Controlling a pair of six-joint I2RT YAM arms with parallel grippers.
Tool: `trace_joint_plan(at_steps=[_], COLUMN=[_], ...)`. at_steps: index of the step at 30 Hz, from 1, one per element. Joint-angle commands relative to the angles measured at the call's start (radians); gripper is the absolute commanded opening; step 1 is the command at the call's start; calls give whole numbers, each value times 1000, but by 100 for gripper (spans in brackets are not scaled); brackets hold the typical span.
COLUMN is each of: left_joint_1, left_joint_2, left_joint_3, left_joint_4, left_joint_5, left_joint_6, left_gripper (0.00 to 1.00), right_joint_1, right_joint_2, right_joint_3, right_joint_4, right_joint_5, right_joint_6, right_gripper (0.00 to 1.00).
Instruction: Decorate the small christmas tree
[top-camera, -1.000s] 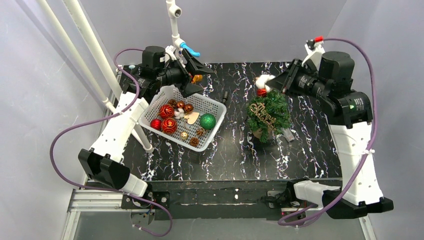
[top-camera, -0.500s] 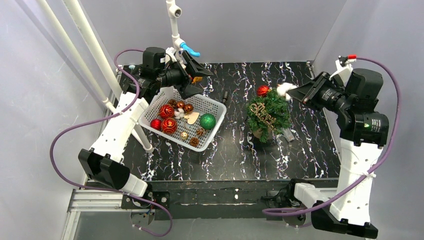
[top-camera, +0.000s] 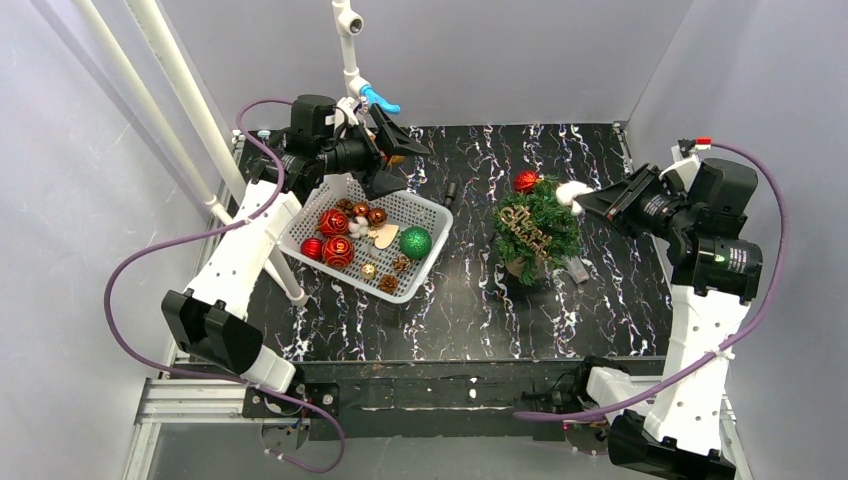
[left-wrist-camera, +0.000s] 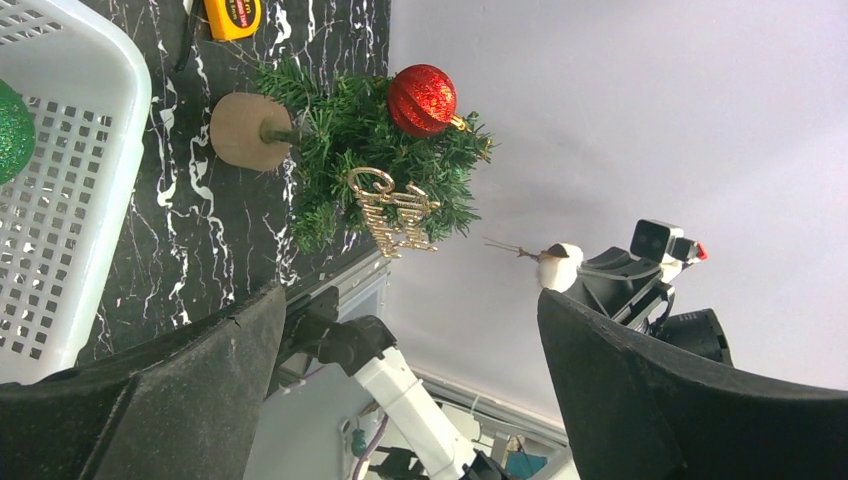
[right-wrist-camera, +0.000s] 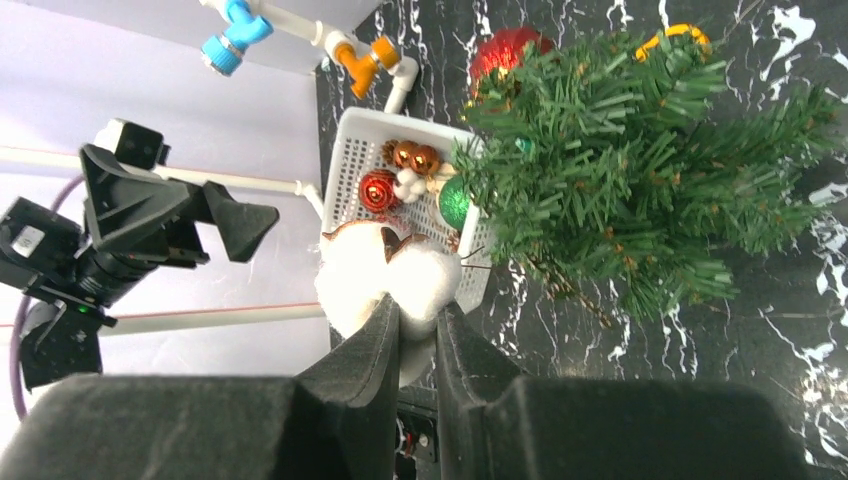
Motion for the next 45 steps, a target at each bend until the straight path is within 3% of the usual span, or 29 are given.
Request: trace_joint_plan(at_steps=[1, 9, 19, 45], left_joint_1=[4, 5, 4, 5], left_joint_2=[3, 8, 22, 30], left_joint_3=[13, 11, 6, 1], left_joint_4=[10, 18, 38, 51], left_joint_5=[60, 61, 71, 76], left_joint_6=[9, 7, -12, -24], left_gripper=[98, 98, 98, 98], right_joint_1=[-14, -15, -15, -1], right_joint_2=[14, 61, 56, 58], right_joint_3=[-11, -71, -228, -270], right_joint_4=[145, 290, 348, 299], right_joint_5=[-34, -53, -61, -73], right_joint_6=[77, 133, 140, 6], right_gripper=[1, 1, 1, 1])
